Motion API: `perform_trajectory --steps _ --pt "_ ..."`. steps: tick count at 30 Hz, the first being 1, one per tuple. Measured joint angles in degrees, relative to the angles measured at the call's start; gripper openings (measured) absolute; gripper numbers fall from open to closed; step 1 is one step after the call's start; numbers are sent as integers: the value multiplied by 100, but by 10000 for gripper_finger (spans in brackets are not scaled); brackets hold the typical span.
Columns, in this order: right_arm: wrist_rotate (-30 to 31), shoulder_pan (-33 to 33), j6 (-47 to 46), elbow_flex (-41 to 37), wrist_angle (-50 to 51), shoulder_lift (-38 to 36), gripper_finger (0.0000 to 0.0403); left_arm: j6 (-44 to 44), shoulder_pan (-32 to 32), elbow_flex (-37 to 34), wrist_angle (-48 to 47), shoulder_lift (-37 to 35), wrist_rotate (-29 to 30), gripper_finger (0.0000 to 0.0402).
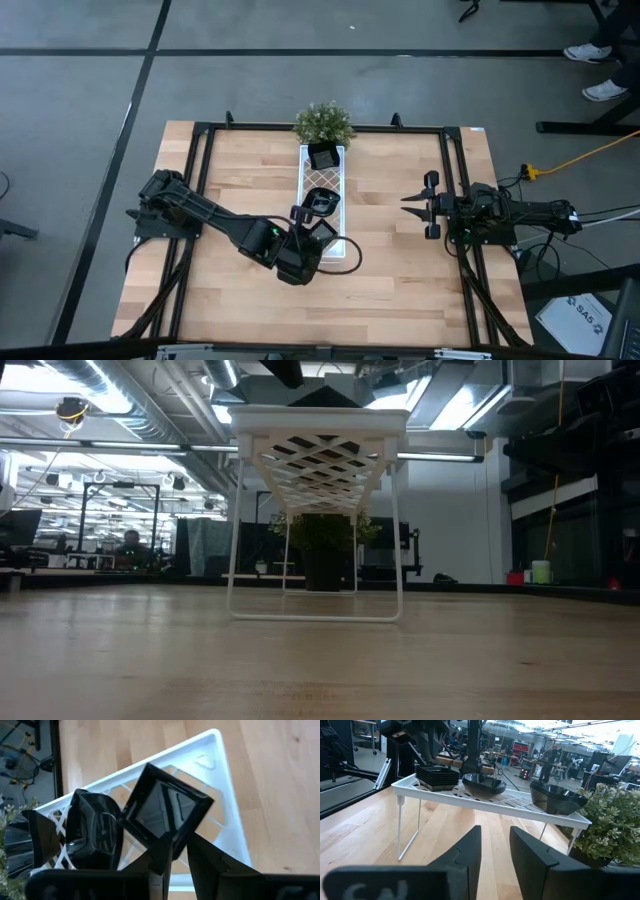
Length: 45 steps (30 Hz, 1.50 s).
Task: Pick & Place Mini shaped plates
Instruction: Stack the square plate on top of the square plate on the shelf, then return to Home Position
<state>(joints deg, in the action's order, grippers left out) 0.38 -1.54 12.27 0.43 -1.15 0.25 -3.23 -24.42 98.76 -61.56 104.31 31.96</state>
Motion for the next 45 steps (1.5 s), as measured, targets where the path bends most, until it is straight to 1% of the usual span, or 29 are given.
perform_trajectory --steps 5,8,12,14,15,17,19,21,23,26,29,31,33,36,40,45 --pt "0 -1 -2 -1 0 -1 102 32 -96 0 -1 -15 -6 56" --pt "0 -2 -1 0 0 0 102 -180 -126 0 -26 -124 -14 55" --pt "0 0 -2 0 0 0 102 -340 -162 -40 -238 -473 -238 52" --pt "0 0 -2 0 0 -2 102 -401 -182 -313 -192 -818 -235 52" --pt "0 -2 0 0 0 0 102 -415 -183 -568 -39 -1063 -169 52" --pt "0 -2 0 0 0 -2 102 -409 -184 -1279 559 -1687 -15 54" --pt "0 -1 0 0 0 -2 102 -247 -168 -2241 1442 -2461 50 56" --pt "0 -1 0 -1 0 -2 102 -2 -94 -3326 2661 -3306 -11 56" --pt "0 0 -1 0 0 -1 102 258 21 -4423 3924 -4171 -271 55" --pt "0 -2 0 0 0 -2 102 558 218 -5866 5649 -5221 -831 52" --pt "0 -2 0 -1 0 -2 102 614 405 -7028 6854 -5995 -1227 52" --pt "0 -1 0 -1 1 -1 102 548 537 -7660 7471 -6354 -1254 54" --pt "0 -1 -1 0 0 -2 102 506 662 -8168 8047 -6616 -1259 56" --pt "0 0 0 0 0 -2 102 505 841 -8716 8707 -6900 -1431 56" --pt "0 0 0 0 0 0 102 472 1137 -9175 8960 -7253 -1585 52" --pt "0 -1 0 -1 1 -2 102 506 1418 -9486 9001 -7645 -1657 54"
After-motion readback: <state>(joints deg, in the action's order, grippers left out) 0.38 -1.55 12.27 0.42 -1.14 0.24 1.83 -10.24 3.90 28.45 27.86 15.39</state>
